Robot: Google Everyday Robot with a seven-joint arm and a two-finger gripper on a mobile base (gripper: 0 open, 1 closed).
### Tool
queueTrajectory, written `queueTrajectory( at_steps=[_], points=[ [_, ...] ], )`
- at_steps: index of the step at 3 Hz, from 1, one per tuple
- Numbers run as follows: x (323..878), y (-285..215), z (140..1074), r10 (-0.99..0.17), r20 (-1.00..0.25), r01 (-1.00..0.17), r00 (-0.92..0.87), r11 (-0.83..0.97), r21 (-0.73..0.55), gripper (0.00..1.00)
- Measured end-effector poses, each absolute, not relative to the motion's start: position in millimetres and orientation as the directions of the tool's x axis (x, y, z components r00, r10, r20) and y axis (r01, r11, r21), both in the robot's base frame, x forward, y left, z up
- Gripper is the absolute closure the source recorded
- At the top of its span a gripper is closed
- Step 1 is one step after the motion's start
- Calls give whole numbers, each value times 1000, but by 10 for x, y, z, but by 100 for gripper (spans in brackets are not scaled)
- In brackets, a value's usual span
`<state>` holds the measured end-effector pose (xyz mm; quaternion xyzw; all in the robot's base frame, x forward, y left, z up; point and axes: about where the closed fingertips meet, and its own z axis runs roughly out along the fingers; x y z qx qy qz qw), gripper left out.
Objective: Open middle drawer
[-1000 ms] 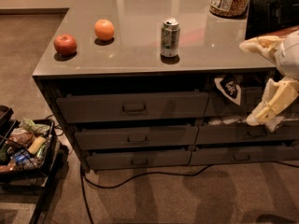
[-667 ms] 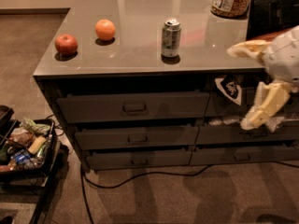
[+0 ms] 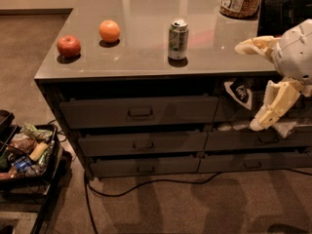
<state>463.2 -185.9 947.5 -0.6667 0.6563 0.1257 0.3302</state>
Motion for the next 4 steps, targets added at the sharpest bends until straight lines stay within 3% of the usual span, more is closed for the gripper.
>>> queueTrajectory(
  at_steps=[3, 4],
  points=[
    [4605, -1461, 8178, -843, -497, -915, 203, 17, -402, 0],
    [4605, -1460, 8186, -843, -497, -915, 204, 16, -402, 0]
  ],
)
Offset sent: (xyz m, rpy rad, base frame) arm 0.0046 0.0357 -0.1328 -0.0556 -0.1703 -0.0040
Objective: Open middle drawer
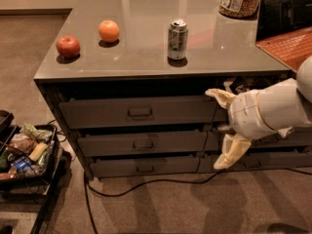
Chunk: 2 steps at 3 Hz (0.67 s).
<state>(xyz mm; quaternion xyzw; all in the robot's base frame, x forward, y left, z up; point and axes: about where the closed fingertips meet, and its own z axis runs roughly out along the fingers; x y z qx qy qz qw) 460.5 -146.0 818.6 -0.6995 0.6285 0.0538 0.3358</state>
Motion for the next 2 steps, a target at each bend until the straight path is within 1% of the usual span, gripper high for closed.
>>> queueTrajectory(
  at_steps=[1, 2],
  points=[
    [4635, -1458, 8072, -838, -510, -917, 193, 32, -399, 0],
    [4675, -1375, 7691, -792, -582, -912, 187, 81, -402, 0]
  ],
)
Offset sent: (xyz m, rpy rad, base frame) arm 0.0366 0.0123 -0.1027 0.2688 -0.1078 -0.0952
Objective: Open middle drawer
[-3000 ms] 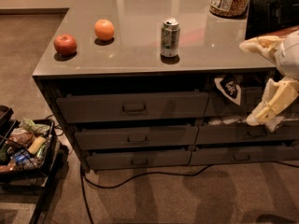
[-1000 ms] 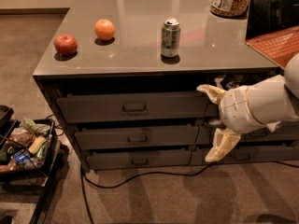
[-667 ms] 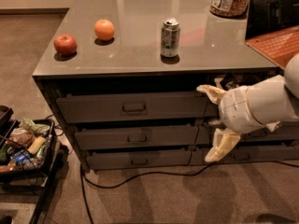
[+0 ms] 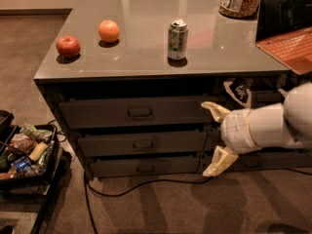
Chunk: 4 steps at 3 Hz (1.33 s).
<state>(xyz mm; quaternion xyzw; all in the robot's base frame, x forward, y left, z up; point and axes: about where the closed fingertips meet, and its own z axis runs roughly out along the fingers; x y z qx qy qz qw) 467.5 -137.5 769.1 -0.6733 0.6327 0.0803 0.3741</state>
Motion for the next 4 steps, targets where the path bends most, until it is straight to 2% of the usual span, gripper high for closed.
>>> queueTrajectory(
  at_steps=[1, 2, 3, 4],
  points=[
    [4854, -1319, 7238, -759, -625, -883, 183, 153, -444, 0],
    [5106, -1281, 6887, -768, -613, -851, 185, 187, -491, 0],
    [5371, -1202, 6492, -787, -594, -865, 170, 170, -472, 0],
    [5371, -1202, 6492, -787, -594, -865, 170, 170, -472, 0]
  ],
)
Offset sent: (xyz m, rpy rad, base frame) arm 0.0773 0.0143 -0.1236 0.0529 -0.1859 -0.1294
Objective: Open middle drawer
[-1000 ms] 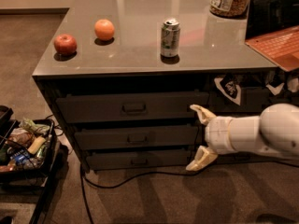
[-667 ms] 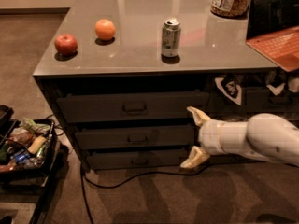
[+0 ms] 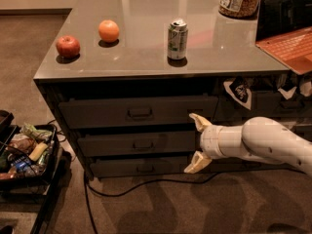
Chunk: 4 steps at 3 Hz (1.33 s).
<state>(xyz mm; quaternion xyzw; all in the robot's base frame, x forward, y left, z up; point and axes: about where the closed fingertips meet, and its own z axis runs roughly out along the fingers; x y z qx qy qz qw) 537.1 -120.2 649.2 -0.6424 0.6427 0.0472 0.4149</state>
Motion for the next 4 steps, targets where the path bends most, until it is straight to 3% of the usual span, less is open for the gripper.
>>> queueTrajectory(
  at_steps=[2, 4],
  points=[
    [5364, -925, 5657, -766, -627, -904, 141, 159, -397, 0],
    [5285, -594, 4834, -670, -723, -896, 167, 202, -395, 0]
  ],
)
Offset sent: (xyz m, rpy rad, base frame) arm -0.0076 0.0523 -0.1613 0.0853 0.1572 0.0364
